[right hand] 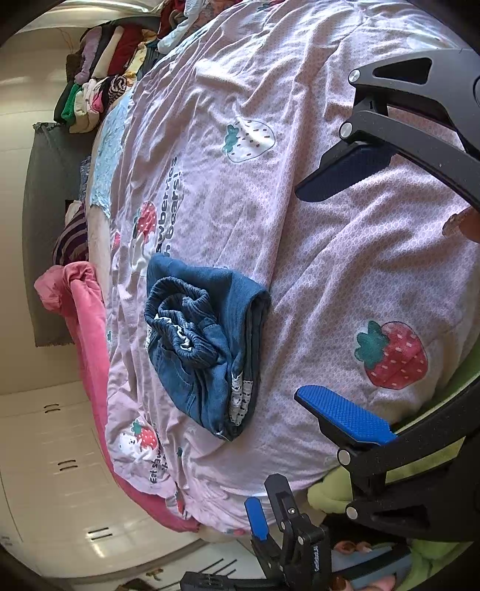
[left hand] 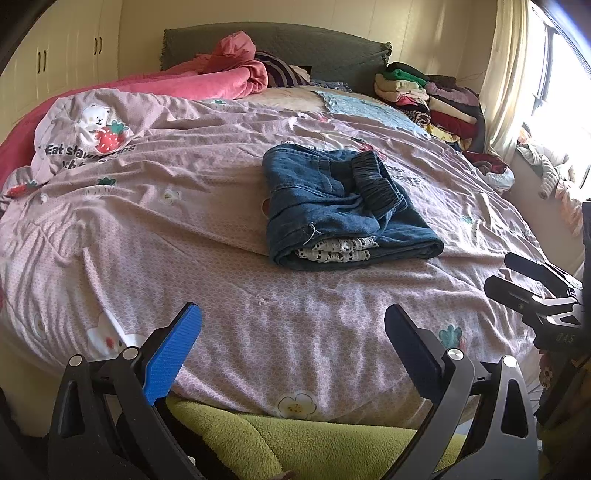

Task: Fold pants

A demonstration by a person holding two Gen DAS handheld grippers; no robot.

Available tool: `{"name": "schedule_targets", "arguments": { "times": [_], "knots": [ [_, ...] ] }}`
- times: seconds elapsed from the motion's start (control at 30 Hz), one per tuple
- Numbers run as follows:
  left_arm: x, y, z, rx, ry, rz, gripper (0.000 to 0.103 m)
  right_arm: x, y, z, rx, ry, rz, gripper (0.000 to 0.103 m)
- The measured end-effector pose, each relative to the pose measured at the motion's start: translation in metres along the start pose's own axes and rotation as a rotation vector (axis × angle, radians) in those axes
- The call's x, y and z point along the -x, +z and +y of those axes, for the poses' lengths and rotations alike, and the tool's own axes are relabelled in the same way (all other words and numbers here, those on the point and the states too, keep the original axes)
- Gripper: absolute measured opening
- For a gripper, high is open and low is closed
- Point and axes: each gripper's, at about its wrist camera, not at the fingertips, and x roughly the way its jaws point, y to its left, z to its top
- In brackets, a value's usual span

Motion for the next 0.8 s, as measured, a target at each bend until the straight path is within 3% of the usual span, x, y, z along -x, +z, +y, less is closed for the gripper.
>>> {"name": "schedule_targets", "arguments": {
  "times": [0.8],
  "knots": [
    [0.0058,0.0009,0.0009,-0.004,-0.005,0.004,0.099,0.0003,0.0042,0.0027,0.005,-0.001,0.002,0.094]
  ]
}}
